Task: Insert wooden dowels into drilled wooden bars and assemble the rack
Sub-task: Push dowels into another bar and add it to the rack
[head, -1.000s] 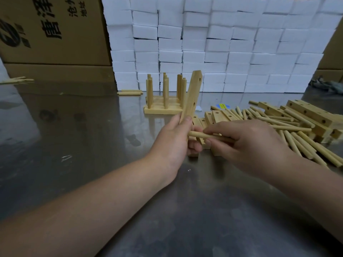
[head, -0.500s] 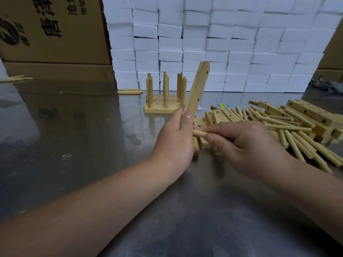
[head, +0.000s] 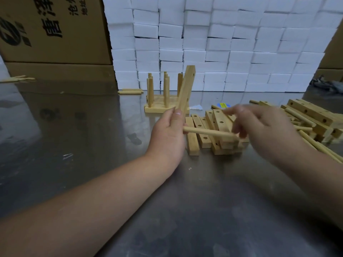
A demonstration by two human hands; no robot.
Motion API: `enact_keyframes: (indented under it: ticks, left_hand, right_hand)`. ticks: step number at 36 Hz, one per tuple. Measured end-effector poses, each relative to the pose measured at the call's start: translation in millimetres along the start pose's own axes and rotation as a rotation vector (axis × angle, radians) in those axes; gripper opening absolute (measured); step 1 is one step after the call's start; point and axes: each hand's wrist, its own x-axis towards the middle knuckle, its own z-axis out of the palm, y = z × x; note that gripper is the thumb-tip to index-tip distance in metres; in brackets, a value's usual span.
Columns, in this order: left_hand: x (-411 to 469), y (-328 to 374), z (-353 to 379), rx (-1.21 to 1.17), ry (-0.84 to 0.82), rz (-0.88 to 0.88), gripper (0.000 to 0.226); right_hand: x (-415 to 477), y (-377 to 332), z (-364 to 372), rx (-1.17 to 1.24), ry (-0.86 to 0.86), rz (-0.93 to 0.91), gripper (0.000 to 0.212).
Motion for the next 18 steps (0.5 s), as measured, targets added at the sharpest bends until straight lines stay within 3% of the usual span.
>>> enact_keyframes:
  ticks: [3, 7, 11, 18]
  left_hand:
    - [5, -2, -3, -0.015, 0.04, -0.044, 0.033]
    - [6, -4, -4, -0.02, 0.031, -0.062, 0.034]
    - [3, -4, -4, 0.009, -0.022, -0.043, 0.033]
    - [3, -4, -4, 0.034, -0.052, -0.048, 0.031]
  right_hand:
    - [16, 26, -14, -0.157, 0.121, 0.149, 0.03]
    - [28, 55, -17, -0.484, -0.009, 0.261, 0.029]
    - [30, 68, -5, -0.473, -0.136, 0.297, 0.025]
    - [33, 69, 2, -0.461, -0.208, 0.335, 0.034]
